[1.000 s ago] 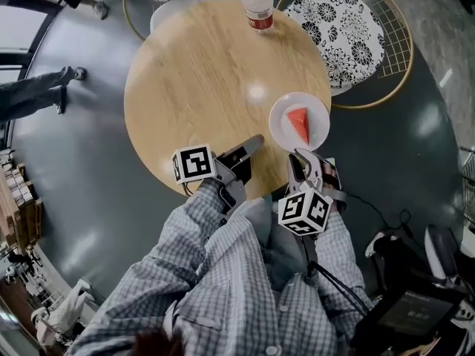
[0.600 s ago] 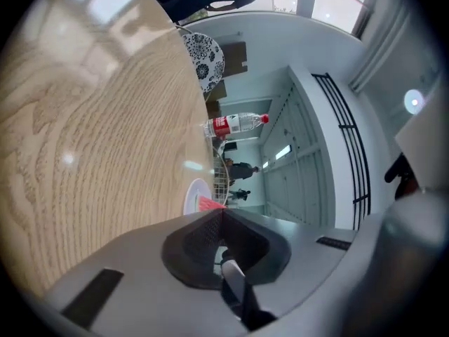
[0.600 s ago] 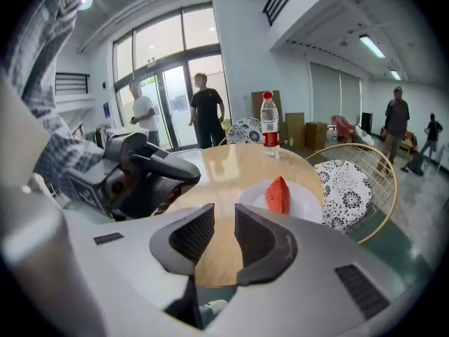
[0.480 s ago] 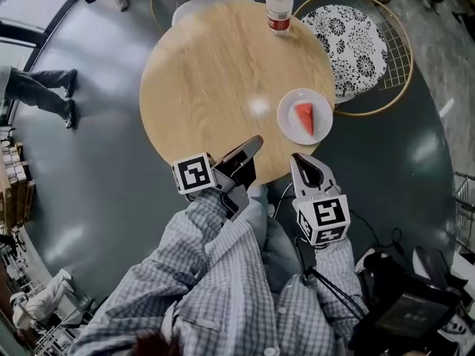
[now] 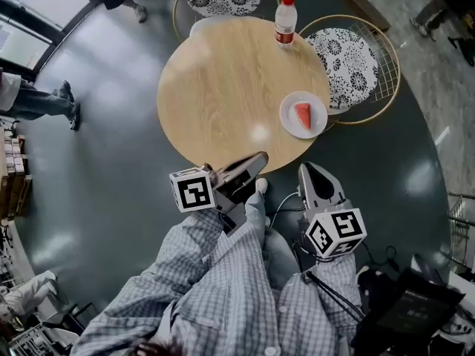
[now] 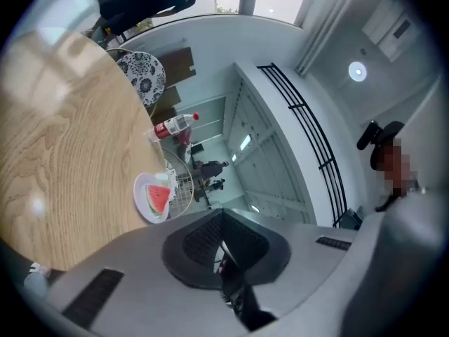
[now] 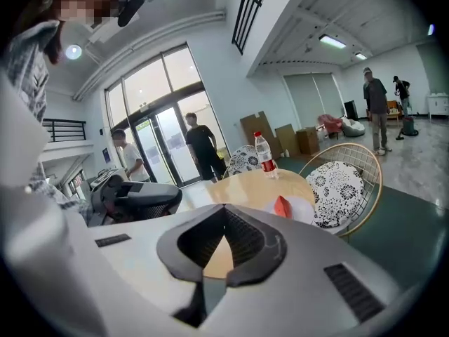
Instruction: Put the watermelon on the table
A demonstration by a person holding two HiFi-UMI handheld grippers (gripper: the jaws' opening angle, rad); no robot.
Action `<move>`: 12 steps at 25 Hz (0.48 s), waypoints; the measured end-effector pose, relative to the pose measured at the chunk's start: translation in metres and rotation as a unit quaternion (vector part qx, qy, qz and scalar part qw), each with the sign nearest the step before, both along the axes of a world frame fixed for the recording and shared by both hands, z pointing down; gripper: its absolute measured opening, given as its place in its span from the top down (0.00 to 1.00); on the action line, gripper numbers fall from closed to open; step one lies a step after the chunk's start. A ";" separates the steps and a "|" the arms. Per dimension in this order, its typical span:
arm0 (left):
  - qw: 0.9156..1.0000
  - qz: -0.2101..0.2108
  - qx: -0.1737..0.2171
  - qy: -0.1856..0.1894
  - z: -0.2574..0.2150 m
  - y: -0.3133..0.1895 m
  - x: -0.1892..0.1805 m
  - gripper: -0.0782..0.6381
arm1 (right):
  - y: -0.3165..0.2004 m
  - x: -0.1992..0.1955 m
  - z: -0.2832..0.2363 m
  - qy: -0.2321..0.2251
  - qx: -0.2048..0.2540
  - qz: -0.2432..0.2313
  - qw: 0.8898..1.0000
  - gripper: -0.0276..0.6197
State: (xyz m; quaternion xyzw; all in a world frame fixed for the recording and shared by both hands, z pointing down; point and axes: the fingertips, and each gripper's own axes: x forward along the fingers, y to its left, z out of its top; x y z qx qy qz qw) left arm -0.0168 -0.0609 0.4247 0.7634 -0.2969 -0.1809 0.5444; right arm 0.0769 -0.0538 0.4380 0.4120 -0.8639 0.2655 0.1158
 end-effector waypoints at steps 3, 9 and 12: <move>1.000 0.004 0.023 0.005 -0.020 0.024 0.002 0.88 | 0.019 0.002 -0.018 -0.008 0.017 0.000 1.000 0.95; 0.998 -0.004 0.058 0.011 -0.047 0.066 -0.002 0.88 | 0.055 0.002 -0.045 -0.027 0.048 -0.002 0.998 0.95; 0.997 -0.007 0.072 0.021 -0.053 0.082 -0.003 0.88 | 0.068 -0.002 -0.047 -0.029 0.059 -0.013 0.998 0.95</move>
